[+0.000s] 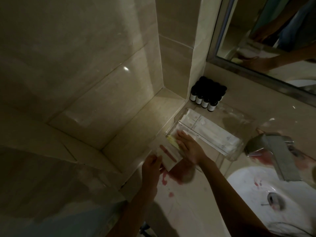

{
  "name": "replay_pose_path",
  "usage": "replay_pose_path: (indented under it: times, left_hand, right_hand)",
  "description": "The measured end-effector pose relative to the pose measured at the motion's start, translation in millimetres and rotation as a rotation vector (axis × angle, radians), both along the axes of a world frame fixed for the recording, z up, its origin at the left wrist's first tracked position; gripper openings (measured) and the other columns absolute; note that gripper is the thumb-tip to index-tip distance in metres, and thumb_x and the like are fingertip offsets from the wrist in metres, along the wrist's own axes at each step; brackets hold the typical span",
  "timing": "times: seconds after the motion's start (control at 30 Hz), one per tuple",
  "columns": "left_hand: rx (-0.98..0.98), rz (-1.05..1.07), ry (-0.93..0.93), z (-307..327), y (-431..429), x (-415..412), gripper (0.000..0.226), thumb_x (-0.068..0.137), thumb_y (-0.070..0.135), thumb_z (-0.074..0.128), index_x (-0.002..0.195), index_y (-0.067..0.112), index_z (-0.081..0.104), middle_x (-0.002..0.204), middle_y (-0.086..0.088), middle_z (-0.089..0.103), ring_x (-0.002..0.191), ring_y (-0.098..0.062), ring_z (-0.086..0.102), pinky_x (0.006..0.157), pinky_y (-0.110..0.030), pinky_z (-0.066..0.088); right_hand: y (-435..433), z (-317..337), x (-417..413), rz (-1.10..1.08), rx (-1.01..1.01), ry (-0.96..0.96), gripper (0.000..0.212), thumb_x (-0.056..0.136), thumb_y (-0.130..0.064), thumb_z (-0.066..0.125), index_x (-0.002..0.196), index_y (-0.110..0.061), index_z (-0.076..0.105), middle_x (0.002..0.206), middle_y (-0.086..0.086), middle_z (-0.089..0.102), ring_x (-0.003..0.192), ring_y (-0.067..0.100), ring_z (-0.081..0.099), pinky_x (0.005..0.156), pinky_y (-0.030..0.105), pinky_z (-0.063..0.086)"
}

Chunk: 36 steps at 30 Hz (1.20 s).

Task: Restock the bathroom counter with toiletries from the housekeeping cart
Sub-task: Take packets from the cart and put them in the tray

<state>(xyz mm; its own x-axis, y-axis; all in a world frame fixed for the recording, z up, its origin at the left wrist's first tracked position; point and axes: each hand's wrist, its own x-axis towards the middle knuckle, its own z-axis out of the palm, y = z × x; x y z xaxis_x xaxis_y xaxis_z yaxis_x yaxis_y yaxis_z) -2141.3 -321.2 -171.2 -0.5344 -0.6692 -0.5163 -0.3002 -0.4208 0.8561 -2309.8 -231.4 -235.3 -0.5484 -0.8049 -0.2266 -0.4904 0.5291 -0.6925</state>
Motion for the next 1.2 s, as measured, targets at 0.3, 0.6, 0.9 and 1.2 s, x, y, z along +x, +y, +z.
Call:
replay_pose_path:
  times: [0.3,0.6,0.9,1.2]
  left_hand:
    - [-0.031,-0.136,-0.001,10,-7,-13,0.012,0.092,0.008,0.061,0.087,0.017,0.066,0.073,0.006,0.072,0.072,-0.012,0.07,0.067,-0.034,0.058]
    - [-0.34,-0.751,-0.08,15,-19,-39,0.041,0.072,0.041,0.066,0.093,0.006,0.069,0.085,-0.006,0.067,0.08,-0.009,0.063,0.076,-0.033,0.049]
    - [-0.59,-0.77,-0.107,24,-25,-77,0.02,0.088,0.014,0.065,0.106,0.006,0.067,0.09,0.006,0.066,0.085,-0.009,0.064,0.066,-0.005,0.043]
    - [-1.027,-0.848,-0.318,6,-14,-77,0.048,0.096,0.017,0.049,0.144,0.015,0.042,0.149,-0.004,0.04,0.136,-0.02,0.038,0.113,-0.031,0.03]
  right_hand:
    - [16,35,9,-0.241,-0.228,-0.178,0.035,0.104,-0.03,0.039,0.133,-0.024,0.057,0.14,-0.007,0.052,0.131,0.009,0.044,0.105,0.021,0.031]
    - [55,66,15,-0.233,-0.388,-0.405,0.032,0.091,-0.015,0.063,0.119,-0.031,0.062,0.11,-0.009,0.071,0.1,0.001,0.065,0.087,0.019,0.049]
    - [68,51,17,-0.565,-0.414,-0.749,0.016,0.081,0.004,0.07,0.097,0.003,0.071,0.072,0.001,0.073,0.06,0.011,0.067,0.054,0.016,0.049]
    - [36,25,10,-1.079,-0.315,-0.625,0.013,0.081,-0.019,0.076,0.083,-0.009,0.068,0.081,0.008,0.07,0.069,0.017,0.064,0.059,0.023,0.054]
